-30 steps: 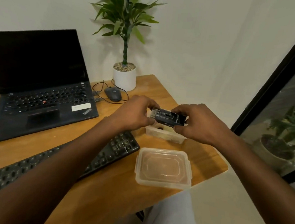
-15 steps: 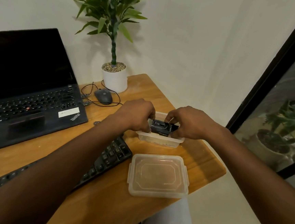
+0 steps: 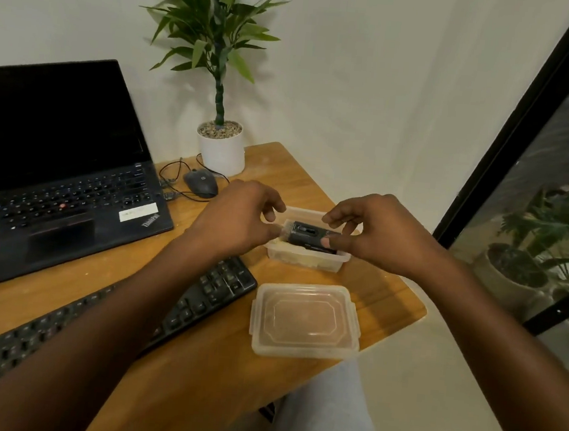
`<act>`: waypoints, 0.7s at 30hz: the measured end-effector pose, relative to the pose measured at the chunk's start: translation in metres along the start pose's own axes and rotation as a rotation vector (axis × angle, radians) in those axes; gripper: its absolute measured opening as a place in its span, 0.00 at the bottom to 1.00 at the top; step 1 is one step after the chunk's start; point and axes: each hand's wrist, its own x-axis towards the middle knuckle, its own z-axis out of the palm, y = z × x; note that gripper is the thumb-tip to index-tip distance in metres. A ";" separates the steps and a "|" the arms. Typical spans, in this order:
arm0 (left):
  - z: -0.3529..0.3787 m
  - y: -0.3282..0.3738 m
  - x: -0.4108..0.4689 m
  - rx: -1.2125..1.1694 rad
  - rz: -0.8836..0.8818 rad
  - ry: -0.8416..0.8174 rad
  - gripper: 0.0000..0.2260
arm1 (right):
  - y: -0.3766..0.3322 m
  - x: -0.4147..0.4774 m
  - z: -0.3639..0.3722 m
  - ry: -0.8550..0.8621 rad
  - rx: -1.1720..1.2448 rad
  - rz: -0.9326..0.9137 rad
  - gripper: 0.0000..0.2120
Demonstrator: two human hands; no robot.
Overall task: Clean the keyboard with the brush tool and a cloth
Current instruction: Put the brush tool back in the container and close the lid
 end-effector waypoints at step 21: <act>0.058 0.006 -0.133 -0.135 -0.360 -0.190 0.09 | 0.006 -0.115 0.082 0.118 0.027 0.374 0.17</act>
